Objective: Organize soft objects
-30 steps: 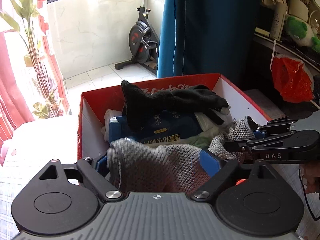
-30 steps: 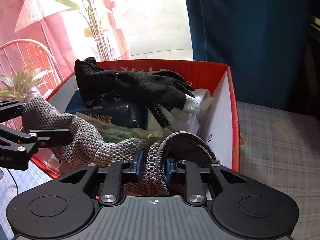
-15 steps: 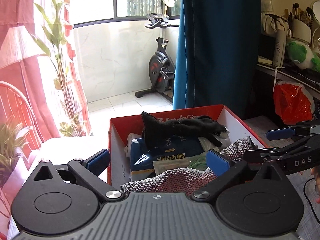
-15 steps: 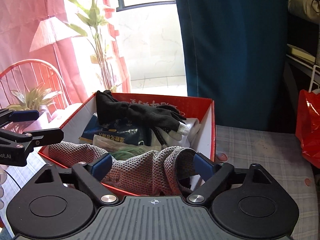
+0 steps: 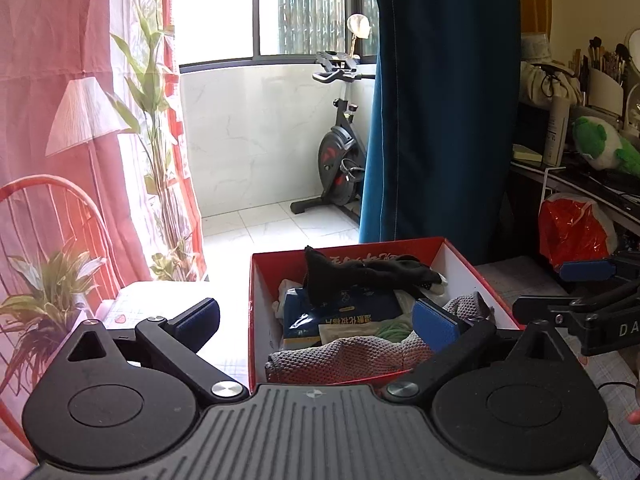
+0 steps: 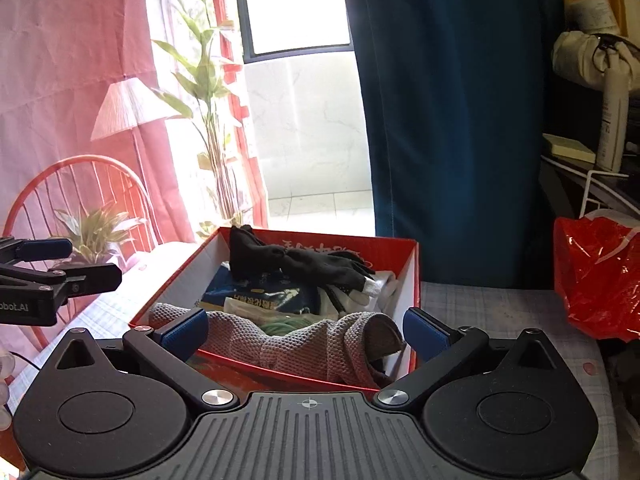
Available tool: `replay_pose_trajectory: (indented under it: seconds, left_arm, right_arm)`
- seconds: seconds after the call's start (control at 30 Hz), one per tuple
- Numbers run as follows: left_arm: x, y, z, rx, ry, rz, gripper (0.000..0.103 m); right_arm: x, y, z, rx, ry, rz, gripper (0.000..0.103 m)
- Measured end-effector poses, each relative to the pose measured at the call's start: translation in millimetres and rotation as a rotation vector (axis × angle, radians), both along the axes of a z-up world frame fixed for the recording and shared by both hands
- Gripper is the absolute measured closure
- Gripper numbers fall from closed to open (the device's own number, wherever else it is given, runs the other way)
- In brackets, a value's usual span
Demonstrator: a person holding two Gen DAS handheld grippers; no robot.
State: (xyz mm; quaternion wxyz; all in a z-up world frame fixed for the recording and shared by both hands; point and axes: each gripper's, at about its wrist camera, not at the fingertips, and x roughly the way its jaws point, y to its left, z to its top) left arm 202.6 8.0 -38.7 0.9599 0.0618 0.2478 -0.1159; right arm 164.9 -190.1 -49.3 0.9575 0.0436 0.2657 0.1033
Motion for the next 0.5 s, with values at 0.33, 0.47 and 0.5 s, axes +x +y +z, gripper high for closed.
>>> replay_pose_trajectory:
  seconds: [0.33, 0.47, 0.5]
  left_arm:
    - [-55.5, 8.1, 31.9, 0.001, -0.067, 0.05, 0.0]
    - [-74.4, 8.6, 41.9, 0.004, -0.086, 0.056, 0.0]
    - [-80.6, 8.5, 44.5, 0.003, -0.096, 0.057, 0.0]
  right_arm:
    - [-66.3, 5.6, 44.0, -0.027, -0.107, -0.072, 0.0]
    - [-90.7, 5.8, 54.4, -0.016, -0.132, -0.098, 0.0]
    - [-97.0, 5.3, 56.5, -0.009, -0.139, -0.103, 0.0]
